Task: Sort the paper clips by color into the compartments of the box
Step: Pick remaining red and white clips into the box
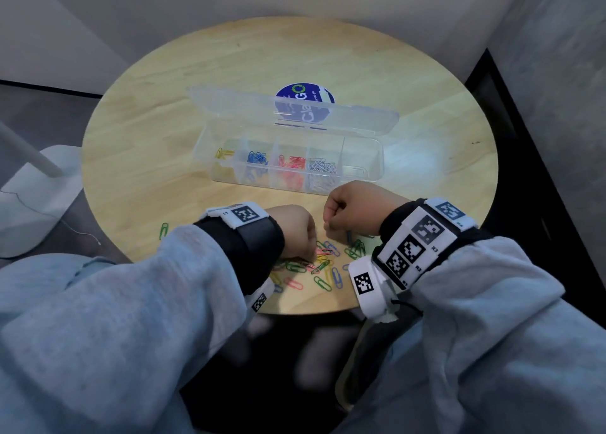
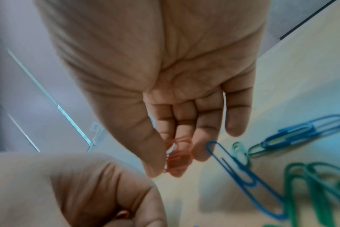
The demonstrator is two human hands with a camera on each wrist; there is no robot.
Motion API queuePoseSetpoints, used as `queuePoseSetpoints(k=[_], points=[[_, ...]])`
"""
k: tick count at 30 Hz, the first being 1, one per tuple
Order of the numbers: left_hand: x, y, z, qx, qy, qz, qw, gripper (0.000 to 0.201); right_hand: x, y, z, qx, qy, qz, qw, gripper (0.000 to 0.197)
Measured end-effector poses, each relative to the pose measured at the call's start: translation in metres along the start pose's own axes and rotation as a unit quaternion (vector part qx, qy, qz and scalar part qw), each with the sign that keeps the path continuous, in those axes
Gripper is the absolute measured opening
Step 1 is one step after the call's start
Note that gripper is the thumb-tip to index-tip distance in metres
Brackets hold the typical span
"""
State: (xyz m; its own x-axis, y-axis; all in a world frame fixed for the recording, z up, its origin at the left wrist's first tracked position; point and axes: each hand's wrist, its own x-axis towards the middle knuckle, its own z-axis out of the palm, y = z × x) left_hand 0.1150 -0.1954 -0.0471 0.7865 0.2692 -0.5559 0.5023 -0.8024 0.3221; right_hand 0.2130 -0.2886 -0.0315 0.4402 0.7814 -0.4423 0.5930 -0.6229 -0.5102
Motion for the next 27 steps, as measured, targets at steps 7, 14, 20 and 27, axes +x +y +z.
queuePoseSetpoints(k=[7,14,20,27], points=[[-0.005,-0.017,-0.01,-0.132,-0.018,-0.014,0.991,0.015,0.003,0.006,-0.003,0.16,0.015,0.027,0.987,0.02],[-0.013,-0.03,-0.028,-0.424,-0.006,-0.04,0.905,0.026,0.001,-0.003,-0.003,0.326,-0.048,0.069,0.942,0.031],[-0.017,-0.033,-0.033,-0.526,-0.012,-0.042,0.849,0.028,0.001,-0.002,-0.002,0.269,-0.055,0.054,0.96,0.02],[-0.016,-0.021,-0.024,-0.264,-0.016,0.005,0.964,0.02,-0.007,-0.008,0.007,-0.038,-0.076,0.022,0.996,0.01]])
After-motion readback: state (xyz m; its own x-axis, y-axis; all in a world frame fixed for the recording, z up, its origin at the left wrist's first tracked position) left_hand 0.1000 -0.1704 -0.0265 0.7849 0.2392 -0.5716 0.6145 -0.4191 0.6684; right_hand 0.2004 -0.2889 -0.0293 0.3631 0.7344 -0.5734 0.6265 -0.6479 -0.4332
